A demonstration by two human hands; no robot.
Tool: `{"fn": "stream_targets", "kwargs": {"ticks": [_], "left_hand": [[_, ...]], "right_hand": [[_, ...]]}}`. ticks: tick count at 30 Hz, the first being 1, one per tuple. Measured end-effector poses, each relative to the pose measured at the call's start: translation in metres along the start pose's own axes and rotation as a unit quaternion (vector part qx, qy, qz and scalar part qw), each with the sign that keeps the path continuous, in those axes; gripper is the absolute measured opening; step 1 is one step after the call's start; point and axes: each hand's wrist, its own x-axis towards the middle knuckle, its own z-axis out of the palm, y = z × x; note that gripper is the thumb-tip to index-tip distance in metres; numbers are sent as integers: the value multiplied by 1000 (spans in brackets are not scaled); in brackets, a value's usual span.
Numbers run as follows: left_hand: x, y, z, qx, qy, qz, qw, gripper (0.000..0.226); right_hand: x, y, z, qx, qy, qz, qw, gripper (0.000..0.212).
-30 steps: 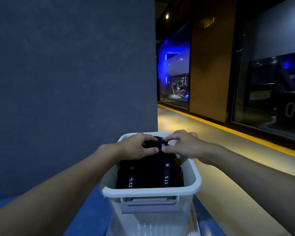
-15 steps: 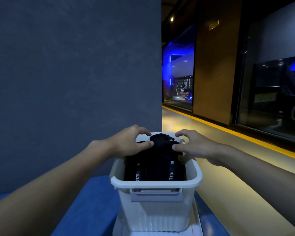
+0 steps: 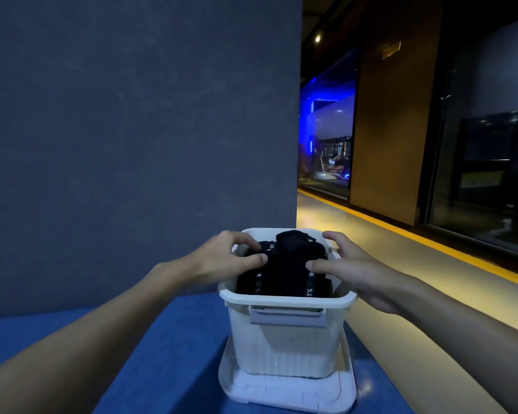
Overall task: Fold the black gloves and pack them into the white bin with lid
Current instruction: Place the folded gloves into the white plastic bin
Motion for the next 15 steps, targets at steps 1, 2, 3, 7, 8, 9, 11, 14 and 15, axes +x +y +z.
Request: {"fn": "stream_targets", "kwargs": {"ticks": [1,2,3,7,8,9,11,14,15], "left_hand": [[-3,1,0,-13,3,0,1000,53],[-7,1,-2,-25,9,1,1000,46],[-10,2,-6,-34,17,3,999,38],[-24,-1,-31,-40,67,-3,997,19],[-28,-2,-39,-34,72,-7,997,18],[-34,-4,-46,-25,74,-11,997,17],[-47,-11,-60,0,76,-27,997,16],[-74,-25,-79,32,81,-61,994,29],[-85,-30,-86,41,82,-71,993,31]], "right_hand": [[-1,-2,3,11,0,-4,1000,81],[-2,-6,5,19,-2,-11,1000,80],[-2,-10,8,22,-2,-20,1000,77],[-2,-32,23,26,4,-54,998,67],[-1,-37,28,27,2,-61,998,68],[1,-42,35,25,-1,-66,997,70],[2,-50,52,21,-14,-76,997,75],[6,-56,81,11,-28,-83,996,77],[7,-58,92,12,-39,-83,996,77]]}}
